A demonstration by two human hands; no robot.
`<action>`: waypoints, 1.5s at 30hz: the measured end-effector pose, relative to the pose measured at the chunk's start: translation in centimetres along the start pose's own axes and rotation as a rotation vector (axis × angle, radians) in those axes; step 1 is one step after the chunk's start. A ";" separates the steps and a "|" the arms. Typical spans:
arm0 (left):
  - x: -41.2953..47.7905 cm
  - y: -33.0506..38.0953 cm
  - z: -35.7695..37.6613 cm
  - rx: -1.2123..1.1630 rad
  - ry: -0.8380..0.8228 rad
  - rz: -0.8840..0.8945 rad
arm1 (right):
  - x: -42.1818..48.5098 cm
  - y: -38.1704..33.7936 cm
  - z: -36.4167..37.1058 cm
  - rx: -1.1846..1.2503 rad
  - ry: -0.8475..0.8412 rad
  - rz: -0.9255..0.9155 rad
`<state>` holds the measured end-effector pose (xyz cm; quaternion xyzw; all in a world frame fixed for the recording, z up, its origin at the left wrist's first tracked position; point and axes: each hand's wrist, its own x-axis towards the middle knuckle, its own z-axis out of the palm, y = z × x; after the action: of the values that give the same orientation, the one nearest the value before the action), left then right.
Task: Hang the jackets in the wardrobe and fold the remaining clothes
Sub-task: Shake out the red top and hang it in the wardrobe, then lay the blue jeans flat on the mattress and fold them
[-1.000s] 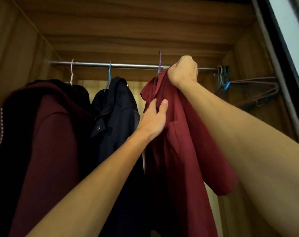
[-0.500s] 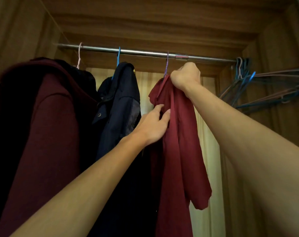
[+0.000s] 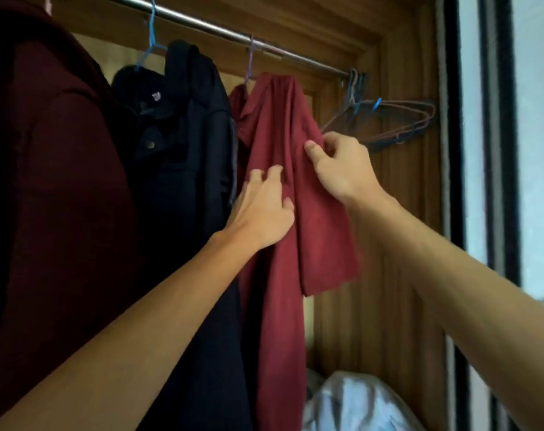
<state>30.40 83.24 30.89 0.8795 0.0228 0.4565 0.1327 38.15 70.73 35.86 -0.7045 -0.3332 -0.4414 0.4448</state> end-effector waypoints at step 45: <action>-61.6 59.0 -7.2 -0.931 -0.982 0.952 | -66.8 -27.6 -70.5 -1.266 0.169 1.134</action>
<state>-16.11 17.95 0.77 0.7494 -0.6043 -0.0094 0.2706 -34.52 11.19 -1.16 -0.8452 0.4135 -0.3063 0.1445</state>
